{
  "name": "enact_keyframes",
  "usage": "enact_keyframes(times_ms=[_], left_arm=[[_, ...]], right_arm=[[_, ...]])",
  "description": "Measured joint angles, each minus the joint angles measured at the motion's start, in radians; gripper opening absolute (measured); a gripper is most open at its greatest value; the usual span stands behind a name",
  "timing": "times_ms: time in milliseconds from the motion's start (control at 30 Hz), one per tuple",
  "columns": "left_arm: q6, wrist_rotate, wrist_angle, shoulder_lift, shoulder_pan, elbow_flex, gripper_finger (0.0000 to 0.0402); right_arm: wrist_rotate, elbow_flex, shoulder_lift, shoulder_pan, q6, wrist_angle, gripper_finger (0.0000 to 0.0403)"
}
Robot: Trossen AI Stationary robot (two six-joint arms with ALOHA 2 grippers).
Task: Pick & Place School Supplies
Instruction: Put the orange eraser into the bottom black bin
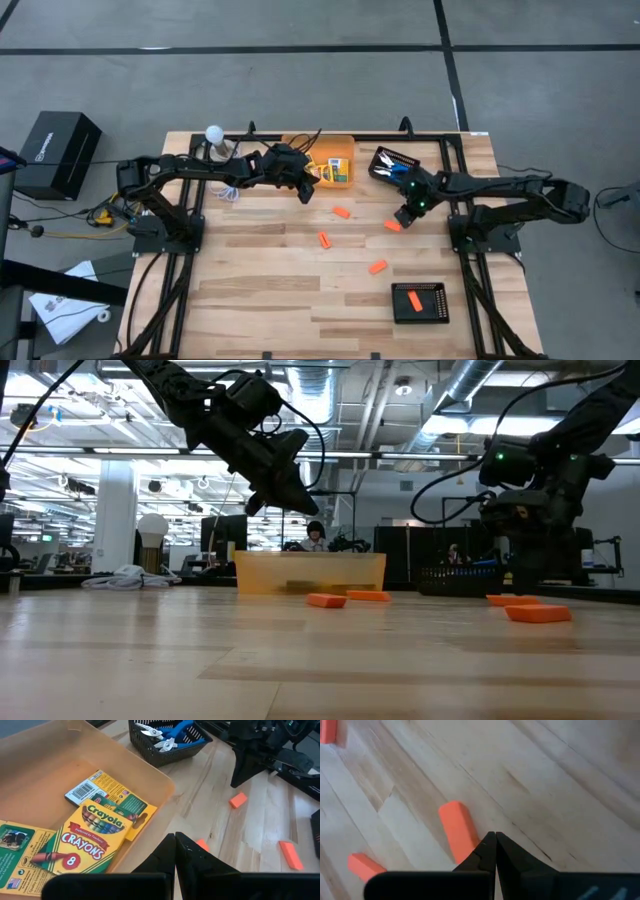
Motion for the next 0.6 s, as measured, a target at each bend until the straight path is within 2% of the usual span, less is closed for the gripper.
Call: enact_keyframes(times_ms=[167,400,600], left_arm=[[-0.015,0.027,0.016,0.001,0.000,0.000,0.0000],[-0.016,0.028,0.015,0.001,0.000,0.000,0.0000],[-0.014,0.028,0.015,0.001,0.000,0.000,0.0000]], right_arm=[[-0.124,0.000,-0.004,-0.012,0.011,0.073,0.0000],[-0.145,0.000,0.032,0.042,0.008,0.072,0.0000],[-0.162,0.004,0.137,0.078,-0.008,0.094,0.0000]])
